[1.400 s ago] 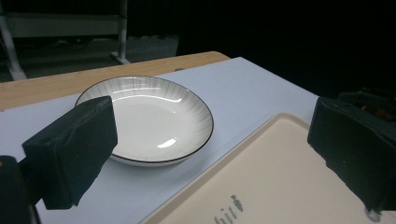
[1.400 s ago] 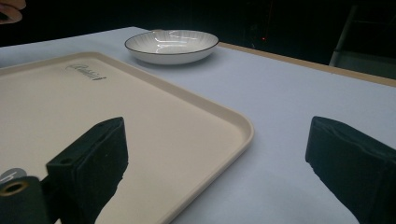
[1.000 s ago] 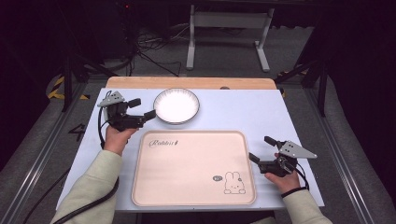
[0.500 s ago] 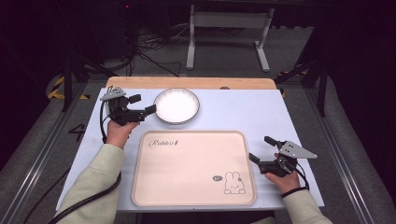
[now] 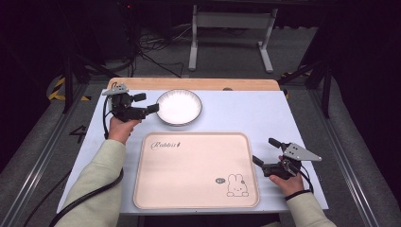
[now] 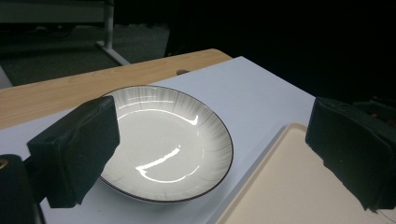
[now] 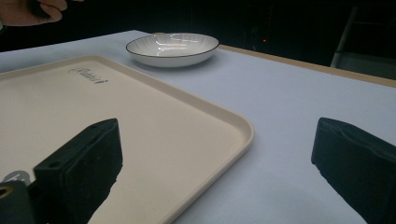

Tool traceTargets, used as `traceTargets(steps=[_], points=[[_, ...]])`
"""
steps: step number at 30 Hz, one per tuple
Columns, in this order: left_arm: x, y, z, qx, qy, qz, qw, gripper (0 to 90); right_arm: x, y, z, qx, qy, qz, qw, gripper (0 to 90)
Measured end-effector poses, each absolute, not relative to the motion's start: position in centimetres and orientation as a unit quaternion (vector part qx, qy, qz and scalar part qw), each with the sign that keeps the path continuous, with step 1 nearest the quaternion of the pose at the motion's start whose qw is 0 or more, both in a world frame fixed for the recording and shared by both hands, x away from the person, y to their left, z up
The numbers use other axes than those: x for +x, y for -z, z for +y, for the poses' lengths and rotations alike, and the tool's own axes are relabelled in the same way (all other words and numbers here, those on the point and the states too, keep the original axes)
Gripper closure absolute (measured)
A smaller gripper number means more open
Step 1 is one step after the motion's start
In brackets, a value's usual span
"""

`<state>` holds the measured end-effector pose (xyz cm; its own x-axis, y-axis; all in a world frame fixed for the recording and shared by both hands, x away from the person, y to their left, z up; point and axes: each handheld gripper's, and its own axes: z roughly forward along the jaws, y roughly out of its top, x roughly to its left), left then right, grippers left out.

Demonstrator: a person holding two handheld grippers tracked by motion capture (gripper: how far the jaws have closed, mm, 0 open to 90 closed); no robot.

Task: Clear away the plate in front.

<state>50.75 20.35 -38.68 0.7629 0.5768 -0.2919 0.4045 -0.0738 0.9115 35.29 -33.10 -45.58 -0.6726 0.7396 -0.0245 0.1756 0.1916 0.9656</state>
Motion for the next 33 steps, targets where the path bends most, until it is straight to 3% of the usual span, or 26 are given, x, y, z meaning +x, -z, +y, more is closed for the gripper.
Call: traceTargets(steps=[33], points=[[55.2, 41.6, 19.2, 0.738, -0.078, 0.43, 0.514, 8.3, 35.2, 45.6, -33.0, 0.309, -0.551, 0.731, 0.258, 4.8]])
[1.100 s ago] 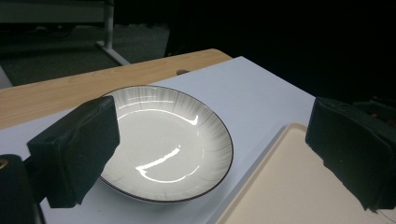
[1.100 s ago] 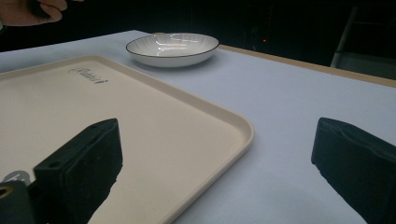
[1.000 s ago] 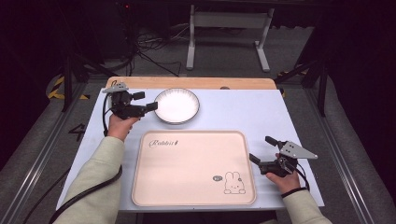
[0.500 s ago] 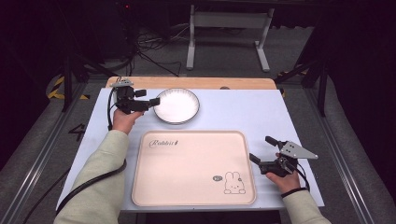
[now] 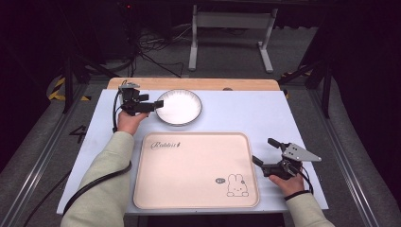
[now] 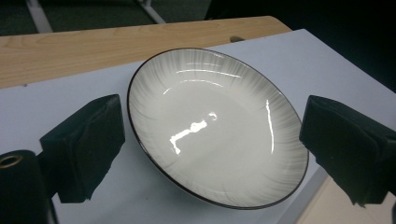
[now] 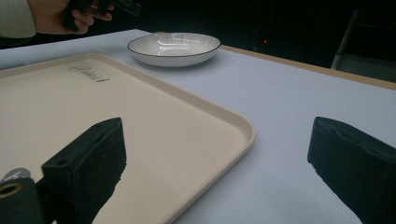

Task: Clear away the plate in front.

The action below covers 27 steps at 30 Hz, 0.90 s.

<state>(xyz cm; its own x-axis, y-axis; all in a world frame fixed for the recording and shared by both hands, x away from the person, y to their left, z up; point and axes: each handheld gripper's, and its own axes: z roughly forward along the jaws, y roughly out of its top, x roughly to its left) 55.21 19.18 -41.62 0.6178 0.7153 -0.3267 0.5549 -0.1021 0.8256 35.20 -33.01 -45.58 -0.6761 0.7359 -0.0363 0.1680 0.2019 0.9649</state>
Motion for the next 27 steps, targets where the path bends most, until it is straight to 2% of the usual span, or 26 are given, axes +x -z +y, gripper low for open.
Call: traceTargets(steps=[10, 21, 27], points=[[55.8, 42.7, 18.8, 0.734, -0.058, 0.439, 0.515, 11.1, 35.2, 45.6, -32.9, 0.3, -0.55, 0.737, 0.254, 8.2], [56.3, 43.9, 18.6, 0.738, -0.064, 0.469, 0.481, 17.4, 35.2, 45.6, -33.0, 0.301, -0.551, 0.736, 0.252, 8.7], [56.5, 44.5, 18.1, 0.742, -0.061, 0.473, 0.471, 21.6, 35.2, 45.6, -33.0, 0.296, -0.553, 0.738, 0.247, 11.8]])
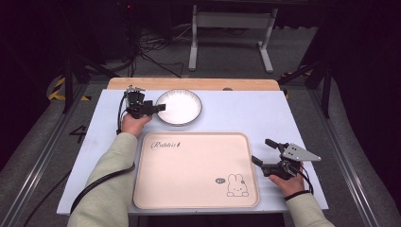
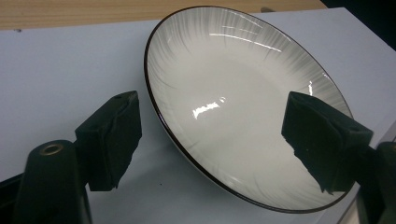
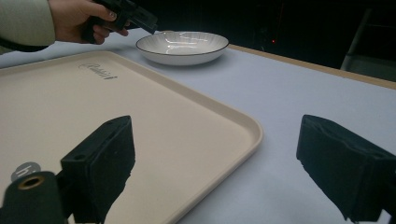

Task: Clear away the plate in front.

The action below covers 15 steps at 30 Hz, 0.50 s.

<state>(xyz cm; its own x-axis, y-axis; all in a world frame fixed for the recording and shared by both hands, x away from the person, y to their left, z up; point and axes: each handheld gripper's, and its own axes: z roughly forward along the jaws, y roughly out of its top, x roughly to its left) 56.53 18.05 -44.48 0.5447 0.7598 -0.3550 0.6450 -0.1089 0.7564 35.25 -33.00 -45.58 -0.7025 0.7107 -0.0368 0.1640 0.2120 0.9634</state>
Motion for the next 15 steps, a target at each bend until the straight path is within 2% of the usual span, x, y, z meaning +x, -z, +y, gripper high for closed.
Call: traceTargets(steps=[9, 15], points=[[56.7, 45.2, 17.5, 0.744, -0.053, 0.484, 0.458, 24.7, 35.3, 45.6, -33.0, 0.296, -0.554, 0.738, 0.245, 12.8], [56.8, 45.8, 17.4, 0.749, -0.042, 0.485, 0.45, 31.7, 35.3, 45.6, -33.0, 0.296, -0.554, 0.739, 0.244, 13.3]])
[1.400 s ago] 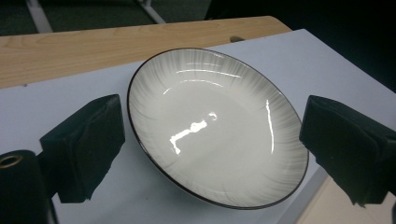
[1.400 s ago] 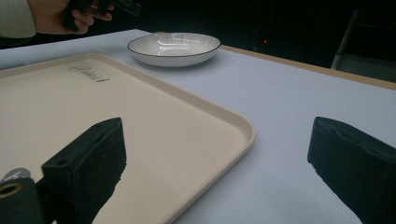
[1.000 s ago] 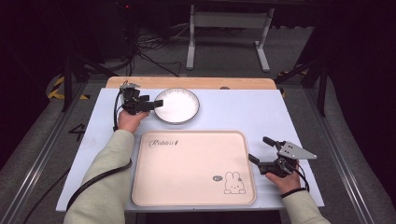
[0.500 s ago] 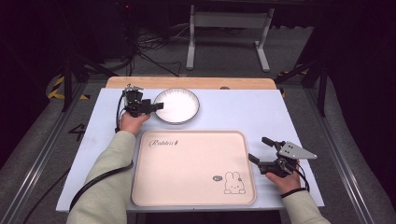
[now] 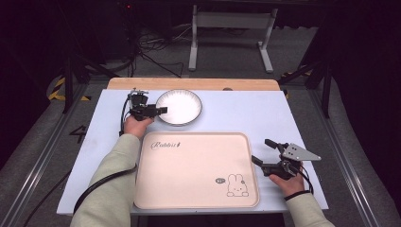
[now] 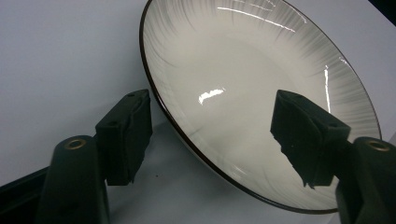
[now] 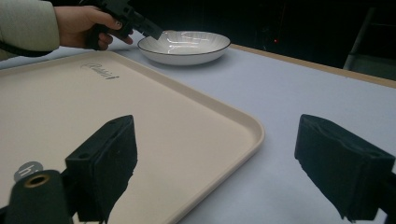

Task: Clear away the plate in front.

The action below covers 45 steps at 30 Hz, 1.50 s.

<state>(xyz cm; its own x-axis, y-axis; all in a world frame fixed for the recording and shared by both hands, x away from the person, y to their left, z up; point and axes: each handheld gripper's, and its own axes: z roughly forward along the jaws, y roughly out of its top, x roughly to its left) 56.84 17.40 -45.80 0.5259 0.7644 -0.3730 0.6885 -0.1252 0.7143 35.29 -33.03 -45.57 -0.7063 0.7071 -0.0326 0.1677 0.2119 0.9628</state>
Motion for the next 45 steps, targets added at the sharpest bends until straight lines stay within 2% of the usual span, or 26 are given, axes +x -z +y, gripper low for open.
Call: traceTargets(steps=[10, 16, 32, 37, 45], points=[[56.75, 46.42, 17.16, 0.745, -0.039, 0.503, 0.436, 45.8, 35.3, 45.58, -33.01, 0.295, -0.553, 0.74, 0.243, 13.9], [56.65, 46.46, 17.22, 0.743, -0.053, 0.513, 0.427, 59.3, 35.32, 45.58, -32.97, 0.295, -0.553, 0.741, 0.242, 14.0], [56.74, 46.21, 16.91, 0.727, -0.047, 0.544, 0.417, 65.6, 35.33, 45.59, -32.93, 0.293, -0.552, 0.742, 0.243, 14.2], [57.07, 46.11, 17.14, 0.699, -0.008, 0.58, 0.417, 70.6, 35.33, 45.58, -32.93, 0.292, -0.552, 0.742, 0.243, 14.2], [57.1, 46.13, 17.14, 0.674, 0.009, 0.606, 0.421, 74.4, 35.32, 45.58, -32.95, 0.295, -0.553, 0.741, 0.243, 13.4]])
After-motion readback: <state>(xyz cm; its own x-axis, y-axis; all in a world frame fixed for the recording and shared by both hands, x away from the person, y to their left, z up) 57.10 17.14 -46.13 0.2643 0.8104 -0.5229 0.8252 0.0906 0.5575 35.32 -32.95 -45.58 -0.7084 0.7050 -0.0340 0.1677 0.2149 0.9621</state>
